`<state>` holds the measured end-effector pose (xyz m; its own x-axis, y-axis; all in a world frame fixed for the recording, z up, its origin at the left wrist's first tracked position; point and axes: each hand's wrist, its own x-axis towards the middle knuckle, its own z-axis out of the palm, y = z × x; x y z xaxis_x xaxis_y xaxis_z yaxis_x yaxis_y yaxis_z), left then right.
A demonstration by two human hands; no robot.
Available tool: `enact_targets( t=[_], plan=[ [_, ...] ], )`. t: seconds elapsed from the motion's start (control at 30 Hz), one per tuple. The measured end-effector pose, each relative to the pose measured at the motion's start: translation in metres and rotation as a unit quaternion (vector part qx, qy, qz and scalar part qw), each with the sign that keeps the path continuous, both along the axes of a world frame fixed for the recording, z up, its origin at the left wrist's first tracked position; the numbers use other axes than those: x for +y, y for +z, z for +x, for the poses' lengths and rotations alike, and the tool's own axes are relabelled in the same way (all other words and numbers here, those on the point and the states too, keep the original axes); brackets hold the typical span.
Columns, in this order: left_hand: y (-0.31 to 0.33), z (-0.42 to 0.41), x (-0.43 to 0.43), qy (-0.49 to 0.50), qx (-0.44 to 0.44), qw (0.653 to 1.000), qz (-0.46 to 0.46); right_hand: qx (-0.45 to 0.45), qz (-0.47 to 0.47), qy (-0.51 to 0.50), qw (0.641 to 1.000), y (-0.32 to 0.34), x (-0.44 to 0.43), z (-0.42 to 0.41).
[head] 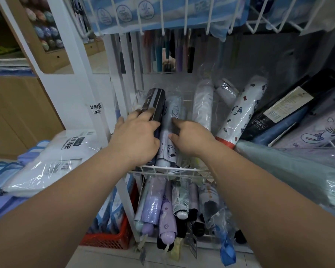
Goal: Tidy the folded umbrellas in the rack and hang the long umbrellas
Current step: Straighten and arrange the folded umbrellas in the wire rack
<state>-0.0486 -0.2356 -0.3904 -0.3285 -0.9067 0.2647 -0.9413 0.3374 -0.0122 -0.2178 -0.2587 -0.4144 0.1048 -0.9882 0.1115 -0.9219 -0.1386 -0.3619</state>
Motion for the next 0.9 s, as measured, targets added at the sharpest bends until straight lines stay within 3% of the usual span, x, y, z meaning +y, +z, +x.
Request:
enact_targets(
  t=[0.1,0.27,0.33,0.47,0.57,0.7,0.9],
  plan=[
    [-0.002,-0.002,-0.001,0.017,-0.005,1.0,0.019,-0.035,0.0,0.0,0.999,0.004,0.003,-0.007],
    [0.005,-0.015,0.001,0.025,-0.069,0.997,-0.004,-0.099,-0.149,-0.119,0.977,0.003,0.007,-0.034],
    [0.006,-0.024,0.001,0.006,-0.084,0.996,-0.005,-0.076,-0.118,-0.144,0.979,0.004,0.003,-0.044],
    [0.004,-0.039,-0.006,-0.082,-0.127,0.989,0.011,-0.016,0.038,-0.141,0.989,0.005,-0.005,-0.05],
    [0.003,-0.039,-0.016,-0.087,-0.187,0.978,0.045,-0.052,0.049,-0.138,0.988,0.001,-0.006,-0.045],
    [-0.003,-0.029,-0.02,-0.088,-0.179,0.979,0.041,-0.095,0.033,-0.141,0.985,-0.005,-0.009,-0.043],
    [-0.004,-0.022,-0.021,-0.088,-0.151,0.984,0.039,-0.024,0.03,-0.107,0.993,0.02,-0.009,-0.052]
  ],
)
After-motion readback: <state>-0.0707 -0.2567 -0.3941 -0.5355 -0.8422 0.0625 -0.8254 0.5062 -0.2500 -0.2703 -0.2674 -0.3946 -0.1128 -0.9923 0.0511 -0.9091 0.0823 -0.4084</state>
